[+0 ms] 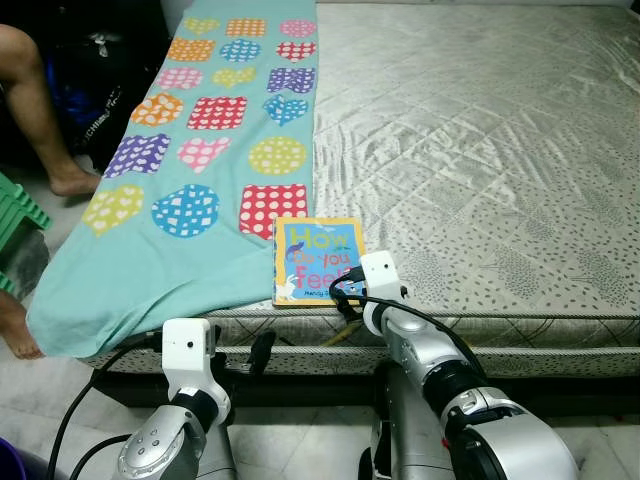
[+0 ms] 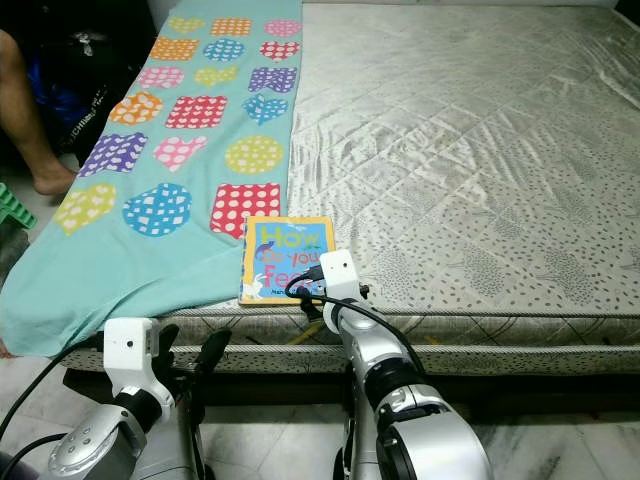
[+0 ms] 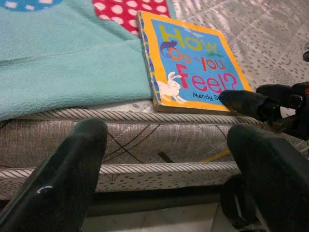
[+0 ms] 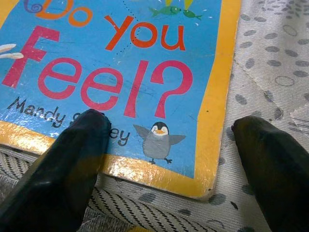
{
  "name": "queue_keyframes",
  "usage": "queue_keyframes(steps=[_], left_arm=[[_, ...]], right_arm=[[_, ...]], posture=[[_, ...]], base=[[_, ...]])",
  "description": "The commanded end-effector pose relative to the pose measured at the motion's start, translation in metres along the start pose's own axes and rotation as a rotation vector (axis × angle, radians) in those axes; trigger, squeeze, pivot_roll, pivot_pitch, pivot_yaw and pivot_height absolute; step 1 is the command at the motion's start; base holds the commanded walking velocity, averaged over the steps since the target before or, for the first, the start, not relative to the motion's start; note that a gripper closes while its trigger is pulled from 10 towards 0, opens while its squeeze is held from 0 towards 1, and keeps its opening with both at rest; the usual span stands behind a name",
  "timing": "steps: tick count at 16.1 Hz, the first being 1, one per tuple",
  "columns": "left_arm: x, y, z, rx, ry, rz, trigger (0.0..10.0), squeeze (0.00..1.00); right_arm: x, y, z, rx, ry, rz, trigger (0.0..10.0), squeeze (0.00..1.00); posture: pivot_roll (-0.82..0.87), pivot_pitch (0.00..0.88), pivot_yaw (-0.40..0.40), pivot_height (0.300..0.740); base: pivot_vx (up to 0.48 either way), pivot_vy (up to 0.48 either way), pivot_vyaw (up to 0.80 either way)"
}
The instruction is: Clean up the room
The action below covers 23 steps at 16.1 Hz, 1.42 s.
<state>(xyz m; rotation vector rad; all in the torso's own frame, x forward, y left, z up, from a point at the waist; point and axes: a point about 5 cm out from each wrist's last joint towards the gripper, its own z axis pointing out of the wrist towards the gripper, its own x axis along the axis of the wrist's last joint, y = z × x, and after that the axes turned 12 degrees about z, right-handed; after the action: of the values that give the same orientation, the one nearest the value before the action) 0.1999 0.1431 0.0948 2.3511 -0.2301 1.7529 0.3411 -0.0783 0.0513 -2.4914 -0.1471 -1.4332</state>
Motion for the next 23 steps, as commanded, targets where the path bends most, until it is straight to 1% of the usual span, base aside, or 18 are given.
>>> queue_keyframes(steps=[1,3,5,8,9,10,11,14,19,23], left_arm=[[0.003,0.001,-0.002,-0.008,0.003,0.004,10.0,0.00],[0.002,0.002,-0.002,-0.015,-0.002,0.002,10.0,0.00],[0.000,0.005,-0.002,-0.043,-0.018,-0.010,10.0,0.00],[-0.001,0.009,-0.003,-0.069,-0.027,-0.013,10.0,0.00],[-0.001,0.010,-0.003,-0.074,-0.030,-0.014,10.0,0.00],[-0.002,0.010,-0.003,-0.077,-0.032,-0.014,10.0,0.00],[-0.002,0.010,-0.003,-0.078,-0.034,-0.016,10.0,0.00],[-0.002,0.011,-0.003,-0.079,-0.038,-0.022,10.0,0.00],[-0.003,0.010,-0.001,-0.079,-0.050,-0.036,10.0,0.00],[-0.002,0.009,0.000,-0.070,-0.049,-0.043,10.0,0.00]], right_arm=[[-0.014,-0.003,0.000,-0.004,-0.053,-0.008,10.0,0.00],[-0.018,-0.005,0.000,-0.009,-0.069,0.007,10.0,0.00],[-0.032,-0.013,-0.001,0.035,-0.158,0.143,10.0,0.00],[-0.042,-0.019,-0.003,0.081,-0.217,0.190,10.0,0.00],[-0.045,-0.023,-0.004,0.102,-0.234,0.206,8.7,0.00],[-0.047,-0.025,-0.004,0.112,-0.241,0.214,5.5,0.00],[-0.049,-0.027,-0.004,0.126,-0.250,0.218,0.1,0.00],[-0.053,-0.029,-0.005,0.133,-0.256,0.210,0.0,0.00],[-0.053,-0.025,-0.006,0.127,-0.267,0.211,0.0,0.00],[-0.051,-0.024,-0.005,0.109,-0.254,0.234,0.0,0.00]], posture=[[0.06,0.118,-0.016,0.519],[0.06,0.118,-0.015,0.519],[0.06,0.117,-0.015,0.519],[0.06,0.117,-0.016,0.519],[0.06,0.118,-0.016,0.519],[0.06,0.118,-0.016,0.519],[0.06,0.118,-0.016,0.519],[0.06,0.119,-0.019,0.519],[0.06,0.115,-0.022,0.519],[0.06,0.112,-0.022,0.519]], base=[[0.000,0.000,0.00],[0.000,0.000,0.00],[0.000,0.000,0.00],[0.000,0.000,0.00],[0.000,0.000,0.00],[0.000,0.000,0.00],[0.000,0.000,0.00],[0.000,0.000,0.00],[0.000,0.000,0.00],[0.000,0.000,0.00]])
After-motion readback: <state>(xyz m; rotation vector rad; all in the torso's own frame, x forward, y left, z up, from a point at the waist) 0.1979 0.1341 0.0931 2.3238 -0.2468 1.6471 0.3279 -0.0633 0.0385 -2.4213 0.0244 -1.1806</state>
